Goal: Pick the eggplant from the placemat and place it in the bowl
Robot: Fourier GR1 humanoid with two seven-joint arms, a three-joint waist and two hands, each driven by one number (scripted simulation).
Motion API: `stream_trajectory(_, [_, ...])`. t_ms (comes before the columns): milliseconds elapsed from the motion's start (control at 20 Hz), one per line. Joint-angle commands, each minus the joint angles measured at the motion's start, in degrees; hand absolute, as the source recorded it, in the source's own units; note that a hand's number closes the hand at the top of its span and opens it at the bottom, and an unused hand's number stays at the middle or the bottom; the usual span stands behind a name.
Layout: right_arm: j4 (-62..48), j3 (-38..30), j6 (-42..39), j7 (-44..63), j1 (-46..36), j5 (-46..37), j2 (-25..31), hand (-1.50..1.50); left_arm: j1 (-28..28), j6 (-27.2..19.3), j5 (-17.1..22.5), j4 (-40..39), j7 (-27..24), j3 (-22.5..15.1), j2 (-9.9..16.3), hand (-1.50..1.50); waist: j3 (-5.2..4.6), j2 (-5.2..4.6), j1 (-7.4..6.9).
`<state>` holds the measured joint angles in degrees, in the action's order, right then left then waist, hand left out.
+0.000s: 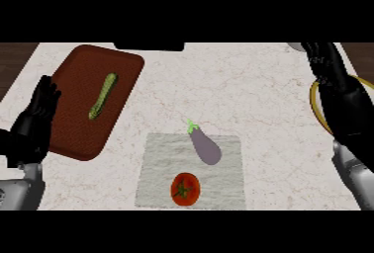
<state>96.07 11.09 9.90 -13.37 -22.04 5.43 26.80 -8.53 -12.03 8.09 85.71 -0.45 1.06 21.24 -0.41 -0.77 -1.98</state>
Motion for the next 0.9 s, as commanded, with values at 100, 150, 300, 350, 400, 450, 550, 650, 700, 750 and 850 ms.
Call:
stream_trajectory(100, [-9.4,15.9,-13.4,16.9,0.2,0.7,-0.1,1.5,-2.3,2.5,0.4,1.0,0.6,-3.8,-2.2,0.0,-0.1,-0.6,-2.41])
stream_trajectory(150, [-12.0,19.4,-16.1,19.4,1.6,1.4,-1.2,1.5,-3.1,2.8,-0.3,1.3,-0.2,-5.5,-3.0,0.0,-0.28,-1.99,-3.88])
stream_trajectory(300, [-10.4,28.4,-24.0,19.8,-6.3,-12.6,8.9,1.5,-4.0,5.1,0.3,0.8,1.2,-8.8,-4.8,0.0,-1.5,-0.74,-6.76])
stream_trajectory(350, [-16.6,27.5,-19.3,31.2,-3.9,-9.9,3.6,1.5,-3.3,4.5,0.0,-0.2,1.2,-10.5,-6.9,0.0,-0.43,-0.77,-3.05])
stream_trajectory(400, [-19.0,26.7,-15.5,36.4,-3.0,-6.7,-3.5,-1.5,-4.0,4.1,0.1,0.1,3.0,-11.0,-7.6,0.0,0.01,-0.37,-1.89])
stream_trajectory(450, [-19.3,24.7,-12.6,39.9,-2.6,-3.0,-9.0,-1.5,-2.8,3.3,-0.1,-0.4,2.4,-10.3,-7.7,0.0,0.18,0.07,-0.9])
stream_trajectory(550, [-20.4,22.5,-12.2,44.4,-4.8,1.8,-14.7,-1.5,-1.5,1.9,-1.9,-0.2,2.0,-13.2,-10.3,0.0,0.3,0.33,-0.14])
stream_trajectory(650, [-21.3,21.6,-11.0,46.9,-9.4,1.3,-19.4,-1.5,-2.1,-0.5,-2.9,1.8,5.6,-12.8,-10.6,0.0,0.39,0.71,0.71])
stream_trajectory(700, [-19.3,22.9,-9.7,49.4,-9.8,-0.3,-21.6,-1.5,1.6,1.9,-2.0,2.8,2.8,-11.8,-8.8,0.0,0.37,0.84,0.96])
stream_trajectory(750, [-24.0,20.2,-10.6,47.5,-16.0,-1.2,-23.0,-1.5,-0.6,0.2,-3.0,0.9,3.1,-12.2,-10.8,0.0,0.39,0.66,0.95])
stream_trajectory(850, [-25.5,17.8,-11.8,49.1,-20.6,-2.3,-22.8,-1.5,-1.9,0.9,-1.9,4.4,8.8,-11.1,-9.3,0.0,0.41,0.76,0.98])
